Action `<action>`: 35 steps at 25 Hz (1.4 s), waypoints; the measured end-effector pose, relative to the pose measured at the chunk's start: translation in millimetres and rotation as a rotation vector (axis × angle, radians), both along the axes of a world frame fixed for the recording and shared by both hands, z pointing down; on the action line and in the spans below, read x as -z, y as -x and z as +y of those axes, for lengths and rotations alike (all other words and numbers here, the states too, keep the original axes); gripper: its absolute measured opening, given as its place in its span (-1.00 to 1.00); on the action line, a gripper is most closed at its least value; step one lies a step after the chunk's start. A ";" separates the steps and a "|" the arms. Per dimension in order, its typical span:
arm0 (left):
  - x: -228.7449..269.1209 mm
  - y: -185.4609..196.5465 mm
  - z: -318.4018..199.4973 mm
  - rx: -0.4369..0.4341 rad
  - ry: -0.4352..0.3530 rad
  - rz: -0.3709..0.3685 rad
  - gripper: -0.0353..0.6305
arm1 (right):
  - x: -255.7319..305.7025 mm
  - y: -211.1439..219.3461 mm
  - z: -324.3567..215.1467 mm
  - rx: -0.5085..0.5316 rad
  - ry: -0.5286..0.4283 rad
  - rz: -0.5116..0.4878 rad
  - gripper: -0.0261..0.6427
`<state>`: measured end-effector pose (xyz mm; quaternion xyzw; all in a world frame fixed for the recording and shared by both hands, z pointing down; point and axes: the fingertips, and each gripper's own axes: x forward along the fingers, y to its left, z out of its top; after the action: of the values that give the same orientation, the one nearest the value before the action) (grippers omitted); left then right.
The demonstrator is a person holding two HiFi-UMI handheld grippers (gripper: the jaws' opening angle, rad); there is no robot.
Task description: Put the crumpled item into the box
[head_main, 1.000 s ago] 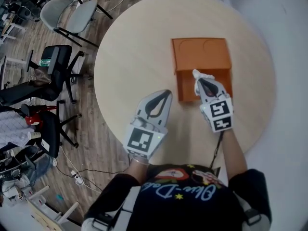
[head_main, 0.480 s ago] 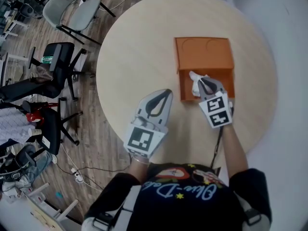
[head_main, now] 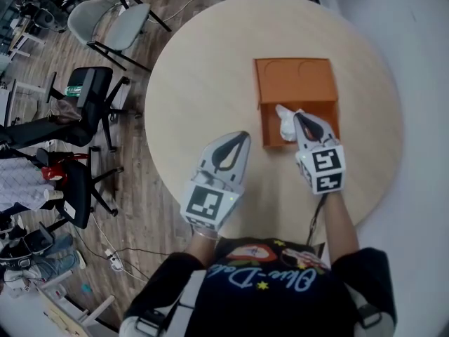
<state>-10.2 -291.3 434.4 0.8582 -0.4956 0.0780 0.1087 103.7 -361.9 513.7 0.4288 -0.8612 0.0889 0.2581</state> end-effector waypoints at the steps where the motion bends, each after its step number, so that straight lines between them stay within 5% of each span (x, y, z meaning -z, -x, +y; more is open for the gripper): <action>1: 2.8 0.3 0.9 0.002 -0.004 -0.001 -0.92 | 6.0 -0.5 3.3 -0.004 -0.003 -0.019 -0.92; 16: 46.1 -14.2 34.6 -0.031 -0.071 -0.063 -0.92 | 103.5 -13.0 73.6 -0.049 -0.142 -0.247 -0.92; 35: 80.8 -44.4 76.2 -0.058 -0.150 -0.070 -0.92 | 154.0 -24.5 127.6 -0.010 -0.251 -0.347 -0.92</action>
<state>34.2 -215.2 353.6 0.8748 -0.4782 0.0740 0.0245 128.3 -234.3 359.7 0.4399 -0.8950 0.0547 0.0503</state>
